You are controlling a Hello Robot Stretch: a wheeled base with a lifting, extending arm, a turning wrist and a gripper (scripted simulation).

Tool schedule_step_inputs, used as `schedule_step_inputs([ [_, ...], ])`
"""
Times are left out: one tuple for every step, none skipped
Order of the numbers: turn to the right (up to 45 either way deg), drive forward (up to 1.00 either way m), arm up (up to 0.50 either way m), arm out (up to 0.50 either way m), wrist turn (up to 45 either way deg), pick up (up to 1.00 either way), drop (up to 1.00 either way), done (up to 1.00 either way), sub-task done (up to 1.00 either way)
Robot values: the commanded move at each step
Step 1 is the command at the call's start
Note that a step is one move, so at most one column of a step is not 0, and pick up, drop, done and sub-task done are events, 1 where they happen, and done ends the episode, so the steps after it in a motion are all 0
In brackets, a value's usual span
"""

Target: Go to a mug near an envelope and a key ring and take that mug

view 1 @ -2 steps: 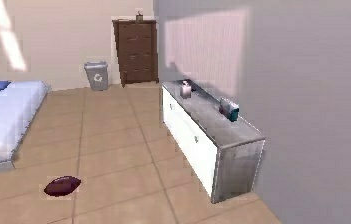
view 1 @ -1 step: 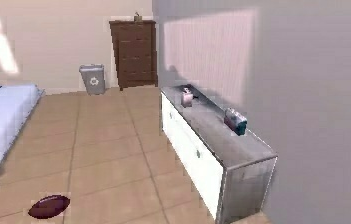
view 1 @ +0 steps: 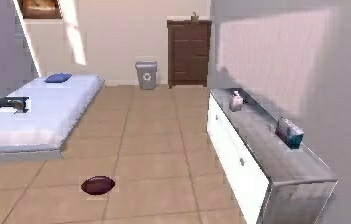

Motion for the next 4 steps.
schedule_step_inputs([
  [0.0,0.9,0.0,0.0,0.0,0.0,0.0,0.0,0.0],
  [45.0,0.0,0.0,0.0,0.0,0.0,0.0,0.0,0.0],
  [45.0,0.0,0.0,0.0,0.0,0.0,0.0,0.0,0.0],
  [45.0,0.0,0.0,0.0,0.0,0.0,0.0,0.0,0.0],
])
